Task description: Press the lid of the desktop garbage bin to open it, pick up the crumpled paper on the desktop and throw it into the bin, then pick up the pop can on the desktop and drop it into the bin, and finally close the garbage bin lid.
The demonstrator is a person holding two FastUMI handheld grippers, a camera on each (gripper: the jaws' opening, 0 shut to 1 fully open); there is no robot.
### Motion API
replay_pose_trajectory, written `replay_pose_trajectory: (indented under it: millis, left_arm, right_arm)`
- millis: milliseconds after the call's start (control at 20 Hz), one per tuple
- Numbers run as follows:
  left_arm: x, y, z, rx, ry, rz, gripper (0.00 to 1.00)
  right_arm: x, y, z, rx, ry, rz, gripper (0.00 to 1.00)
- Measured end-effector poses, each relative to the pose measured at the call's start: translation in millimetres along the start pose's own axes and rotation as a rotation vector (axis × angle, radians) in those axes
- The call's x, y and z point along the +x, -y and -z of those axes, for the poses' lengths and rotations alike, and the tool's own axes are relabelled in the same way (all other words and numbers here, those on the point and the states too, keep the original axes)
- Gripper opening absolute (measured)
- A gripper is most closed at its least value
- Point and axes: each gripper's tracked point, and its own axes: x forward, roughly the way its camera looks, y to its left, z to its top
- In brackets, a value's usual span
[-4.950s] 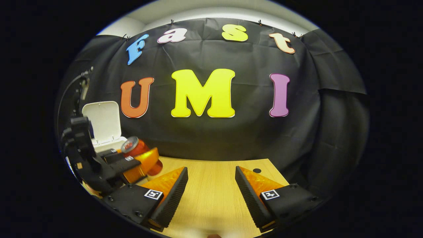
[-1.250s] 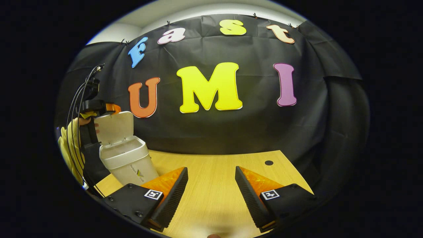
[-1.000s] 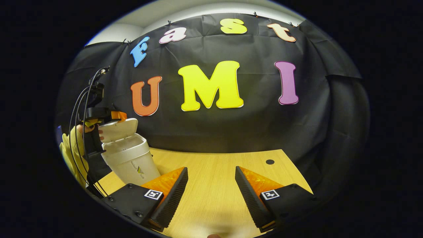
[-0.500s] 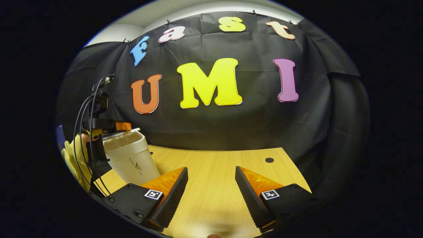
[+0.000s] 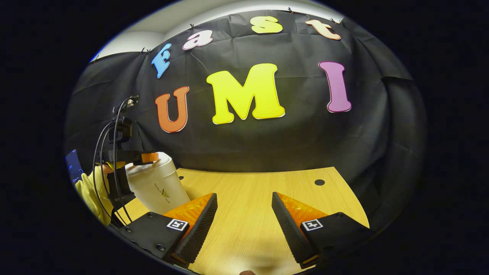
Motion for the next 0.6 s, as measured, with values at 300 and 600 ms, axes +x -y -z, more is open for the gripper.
replay_pose_trajectory:
  millis: [300, 600]
  left_arm:
    - [-1, 1, 4, 0.026, 0.031, -0.028, 0.96]
    - [-13, 6, 16, 0.045, -0.102, -0.058, 0.96]
  right_arm:
    - [0, 0, -3, 0.031, -0.013, -0.062, 0.92]
    - [-1, -4, -6, -0.018, -0.006, -0.112, 0.92]
